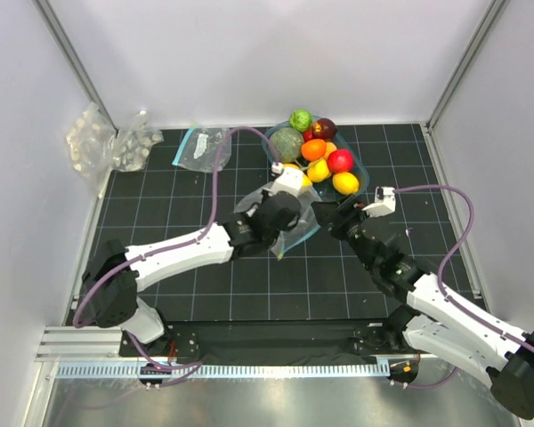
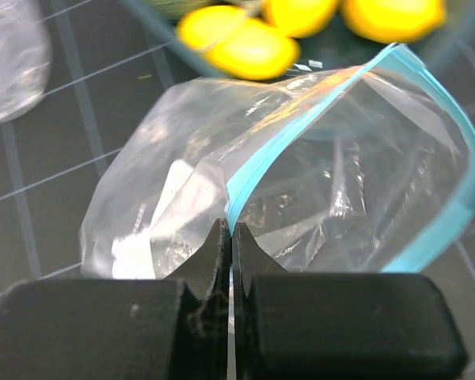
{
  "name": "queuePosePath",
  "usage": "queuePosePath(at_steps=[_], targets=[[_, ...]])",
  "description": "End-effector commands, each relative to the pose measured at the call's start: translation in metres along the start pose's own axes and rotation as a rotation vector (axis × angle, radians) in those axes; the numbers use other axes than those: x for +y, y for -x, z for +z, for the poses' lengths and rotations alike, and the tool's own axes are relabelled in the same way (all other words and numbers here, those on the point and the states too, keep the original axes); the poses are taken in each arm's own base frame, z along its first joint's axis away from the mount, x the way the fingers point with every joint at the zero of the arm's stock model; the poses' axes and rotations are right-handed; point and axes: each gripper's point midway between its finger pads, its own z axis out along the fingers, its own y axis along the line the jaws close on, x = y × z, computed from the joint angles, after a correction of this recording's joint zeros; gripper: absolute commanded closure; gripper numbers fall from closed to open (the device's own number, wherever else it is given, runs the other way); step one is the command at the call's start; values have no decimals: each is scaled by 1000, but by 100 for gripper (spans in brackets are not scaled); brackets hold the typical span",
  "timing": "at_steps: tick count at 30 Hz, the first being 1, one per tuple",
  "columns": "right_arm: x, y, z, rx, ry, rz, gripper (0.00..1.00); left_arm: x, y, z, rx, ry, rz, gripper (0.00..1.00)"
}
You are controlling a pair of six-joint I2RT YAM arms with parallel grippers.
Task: Place the food in the zip-top bag and seal the zipper
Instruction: Open the zipper of the food storage bag, then adjust the bin at the center of the board.
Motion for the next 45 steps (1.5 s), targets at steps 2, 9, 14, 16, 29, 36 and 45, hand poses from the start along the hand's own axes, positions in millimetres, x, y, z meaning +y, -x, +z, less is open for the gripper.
queuePosePath(at_steps=[2,9,14,16,29,36,45], targets=[[5,18,0,-81,40,-190,25,54,30,-23,-12,111,-117,100],[-8,10,18,28,-98,-408,25,92,33,-43,-35,149,-156,100],[-8,-4,27,112,-89,-490,25,104,32,-50,-69,176,-161,100],[-10,-4,31,113,-101,-511,25,111,33,-52,-83,204,-165,100],[-40,14,128,187,-348,-555,34,126,39,-65,-130,245,-215,100],[-109,-18,165,337,-597,-552,50,123,38,-61,-120,246,-210,100],[-122,-16,120,261,-690,-394,63,125,37,-64,-121,245,-211,100]])
